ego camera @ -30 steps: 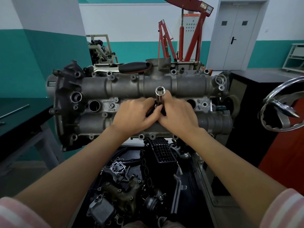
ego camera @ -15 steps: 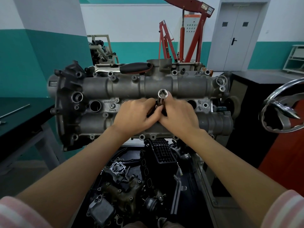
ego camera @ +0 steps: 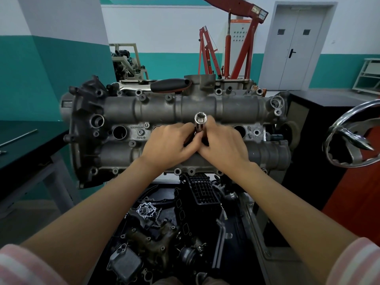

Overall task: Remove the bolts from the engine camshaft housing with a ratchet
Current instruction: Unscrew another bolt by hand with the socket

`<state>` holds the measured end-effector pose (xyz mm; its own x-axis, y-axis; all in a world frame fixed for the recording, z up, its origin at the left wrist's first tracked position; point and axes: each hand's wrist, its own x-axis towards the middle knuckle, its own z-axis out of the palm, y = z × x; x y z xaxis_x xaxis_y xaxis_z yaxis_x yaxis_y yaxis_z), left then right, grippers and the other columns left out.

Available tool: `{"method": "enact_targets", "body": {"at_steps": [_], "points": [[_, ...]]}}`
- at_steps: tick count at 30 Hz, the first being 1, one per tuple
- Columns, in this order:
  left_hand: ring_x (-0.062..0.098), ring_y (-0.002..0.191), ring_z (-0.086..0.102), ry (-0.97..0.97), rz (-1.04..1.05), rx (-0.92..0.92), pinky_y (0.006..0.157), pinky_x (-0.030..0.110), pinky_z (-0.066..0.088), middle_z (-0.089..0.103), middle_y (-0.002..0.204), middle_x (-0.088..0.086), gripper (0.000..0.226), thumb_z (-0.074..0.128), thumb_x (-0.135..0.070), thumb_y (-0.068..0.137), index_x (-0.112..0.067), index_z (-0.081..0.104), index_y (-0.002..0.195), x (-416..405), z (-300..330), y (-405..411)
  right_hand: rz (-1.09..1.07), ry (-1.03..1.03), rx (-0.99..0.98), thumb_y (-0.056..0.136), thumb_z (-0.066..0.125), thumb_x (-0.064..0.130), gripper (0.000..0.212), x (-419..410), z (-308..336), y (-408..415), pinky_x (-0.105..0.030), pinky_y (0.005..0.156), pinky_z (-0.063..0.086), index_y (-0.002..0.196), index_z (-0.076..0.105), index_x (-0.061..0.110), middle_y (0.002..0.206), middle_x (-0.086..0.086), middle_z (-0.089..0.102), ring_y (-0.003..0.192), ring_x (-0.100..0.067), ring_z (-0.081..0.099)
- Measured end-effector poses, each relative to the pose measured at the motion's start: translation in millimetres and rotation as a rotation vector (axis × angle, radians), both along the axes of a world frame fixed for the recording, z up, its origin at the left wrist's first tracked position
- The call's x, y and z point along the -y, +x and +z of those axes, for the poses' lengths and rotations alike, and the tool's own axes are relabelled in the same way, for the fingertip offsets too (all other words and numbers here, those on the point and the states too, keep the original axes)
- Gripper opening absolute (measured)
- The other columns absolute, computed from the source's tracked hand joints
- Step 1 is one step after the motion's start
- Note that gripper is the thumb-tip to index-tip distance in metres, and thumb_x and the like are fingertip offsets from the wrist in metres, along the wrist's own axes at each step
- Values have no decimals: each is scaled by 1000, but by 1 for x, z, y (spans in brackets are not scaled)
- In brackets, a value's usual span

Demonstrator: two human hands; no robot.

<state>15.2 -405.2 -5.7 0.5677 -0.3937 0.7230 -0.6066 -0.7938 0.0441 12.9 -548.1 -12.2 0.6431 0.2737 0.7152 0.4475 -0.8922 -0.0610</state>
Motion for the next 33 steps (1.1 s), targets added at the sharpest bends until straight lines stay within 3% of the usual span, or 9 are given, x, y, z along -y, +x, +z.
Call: {"method": "enact_targets", "body": {"at_steps": [3,7,10,14,17,20,25,33], "points": [[29,55,59,-18,-36,10,48,36,44,63,65,9,58,28,-47,86,-5,68,82,0,0,-1,16,20,-24,88,48,30,22,0,1,-1,-29,58,22,88,34,13,75,-7,63,67,-30,58],[34,53,59,-4,-31,49,46,35,45,63,62,12,51,33,-40,88,-3,67,77,1,-1,-2,-15,-18,-34,87,46,34,24,0,1,3,-28,61,26,90,59,14,80,-3,65,77,-25,59],[34,55,60,-3,-37,54,47,34,44,64,64,11,55,31,-44,90,-4,68,79,0,-1,-1,-8,7,-60,88,44,31,26,0,2,3,-28,62,27,90,65,15,84,-3,66,82,-24,58],[30,71,64,14,3,22,60,42,47,69,81,9,71,18,-56,86,-7,69,92,0,-1,1,4,-4,-57,89,44,30,24,1,1,2,-27,64,23,96,60,13,87,-5,65,83,-26,58],[27,70,62,17,6,27,61,41,46,67,80,6,73,14,-57,85,-8,67,93,0,-2,2,5,9,-46,88,46,31,24,0,1,2,-30,63,29,99,49,10,86,-7,65,79,-29,60],[28,65,62,5,-22,45,54,38,45,66,75,7,66,20,-53,86,-7,68,88,-1,-2,2,20,51,-65,87,48,31,25,0,2,2,-31,59,34,98,43,10,82,-7,64,74,-29,61],[35,50,58,-41,-35,87,44,34,45,61,59,13,48,37,-40,86,-2,65,78,1,-2,0,-31,12,-80,87,44,34,25,0,2,5,-28,60,26,86,61,16,80,-3,64,77,-23,57],[31,41,55,-40,-48,152,39,27,38,57,51,9,37,45,-35,87,-3,57,73,1,-2,2,-87,36,-125,88,44,31,26,-4,3,10,-29,59,25,81,65,17,75,-5,63,68,-21,48]]}}
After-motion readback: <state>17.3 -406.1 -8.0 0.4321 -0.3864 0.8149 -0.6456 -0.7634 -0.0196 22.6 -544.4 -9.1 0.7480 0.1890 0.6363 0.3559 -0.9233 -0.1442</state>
